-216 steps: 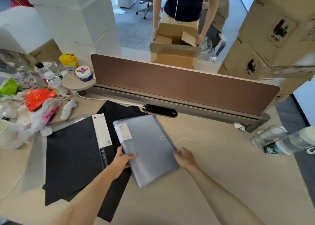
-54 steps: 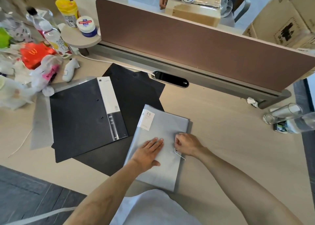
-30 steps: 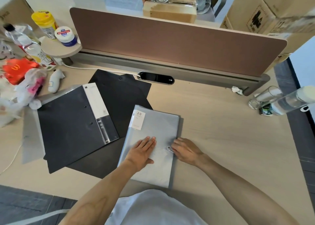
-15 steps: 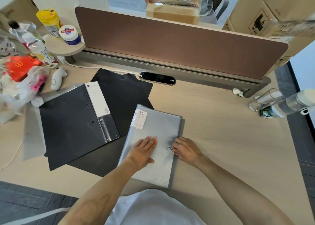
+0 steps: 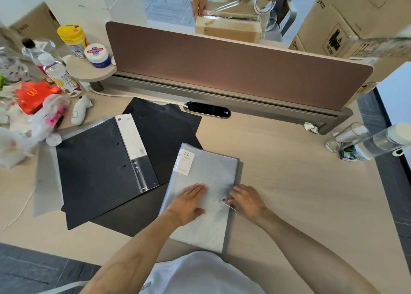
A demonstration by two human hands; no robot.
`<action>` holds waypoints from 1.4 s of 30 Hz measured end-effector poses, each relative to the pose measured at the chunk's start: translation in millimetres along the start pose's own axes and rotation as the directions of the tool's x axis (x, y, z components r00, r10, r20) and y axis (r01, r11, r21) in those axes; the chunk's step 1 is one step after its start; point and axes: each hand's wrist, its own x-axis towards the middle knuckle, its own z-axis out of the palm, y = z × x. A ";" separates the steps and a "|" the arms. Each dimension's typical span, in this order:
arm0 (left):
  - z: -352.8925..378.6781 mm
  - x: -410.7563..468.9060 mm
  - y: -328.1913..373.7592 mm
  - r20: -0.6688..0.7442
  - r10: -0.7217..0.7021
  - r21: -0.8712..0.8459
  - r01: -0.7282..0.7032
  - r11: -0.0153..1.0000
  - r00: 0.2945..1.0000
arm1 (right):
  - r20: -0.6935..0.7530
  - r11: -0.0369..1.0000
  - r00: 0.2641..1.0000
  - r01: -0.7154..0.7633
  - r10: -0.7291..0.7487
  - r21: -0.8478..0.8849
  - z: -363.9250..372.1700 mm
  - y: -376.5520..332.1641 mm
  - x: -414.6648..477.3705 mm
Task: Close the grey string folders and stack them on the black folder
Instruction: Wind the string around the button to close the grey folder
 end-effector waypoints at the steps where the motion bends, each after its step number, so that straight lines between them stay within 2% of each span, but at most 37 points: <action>1: -3.5 0.5 -1.8 -0.040 -0.030 -0.072 0.027 0.997 0.999 | 0.044 1.000 0.999 0.003 -0.004 0.022 -1.6 -0.1 -0.5; 3: -12.0 0.4 -6.2 -0.123 -0.099 -0.142 0.081 0.986 0.988 | 0.094 0.996 0.995 -0.024 0.017 0.081 -4.7 0.3 0.4; 5: -19.4 -1.1 -11.5 -0.206 -0.184 -0.141 0.156 0.978 0.961 | 0.107 0.985 0.992 -0.077 0.061 0.155 -6.8 -0.1 -0.9; 8: -24.3 -2.6 -19.7 -0.278 -0.358 -0.212 0.307 0.928 0.891 | 0.117 0.923 0.973 -0.226 0.199 0.312 -6.8 0.6 -2.4; 10: -24.9 -2.0 -20.3 -0.217 -0.494 -0.397 0.387 0.832 0.842 | 0.124 0.843 0.946 -0.322 0.298 0.431 -8.4 0.1 -1.3; 12: -25.2 0.4 -17.1 -0.136 -0.568 -0.529 0.425 0.734 0.811 | 0.154 0.788 0.927 -0.371 0.341 0.491 -10.1 -1.0 0.6; 17: -24.3 8.6 -11.7 -0.035 -0.630 -0.704 0.428 0.566 0.776 | 0.228 0.764 0.923 -0.386 0.311 0.517 -8.9 0.1 -2.4; 20: -25.4 10.2 -3.7 0.069 -0.657 -0.838 0.401 0.369 0.750 | 0.247 0.748 0.911 -0.412 0.331 0.519 -8.6 4.2 -7.5; 23: -23.8 12.0 4.2 0.158 -0.604 -0.930 0.324 0.175 0.781 | 0.242 0.704 0.892 -0.450 0.381 0.549 -7.5 13.5 -16.2; 28: -35.8 18.0 27.5 0.112 -0.513 -0.990 0.143 0.021 0.851 | 0.173 0.591 0.814 -0.532 0.555 0.607 -7.5 38.9 -38.1; 31: -44.9 27.1 43.6 0.139 -0.488 -0.990 0.112 -0.085 0.862 | 0.147 0.533 0.780 -0.539 0.608 0.652 -8.5 55.1 -51.8; 35: -51.2 47.2 61.8 0.151 -0.394 -0.983 0.098 -0.153 0.907 | 0.228 0.306 0.692 -0.558 0.685 0.772 -18.4 76.5 -60.5; 38: -52.0 66.4 83.3 0.184 -0.340 -0.976 0.130 -0.175 0.922 | 0.269 0.182 0.606 -0.578 0.749 0.795 -18.1 99.8 -70.5; 42: -46.6 100.1 123.3 0.223 -0.342 -0.972 0.183 -0.147 0.913 | 0.360 0.008 0.510 -0.585 0.781 0.811 -10.0 138.2 -89.6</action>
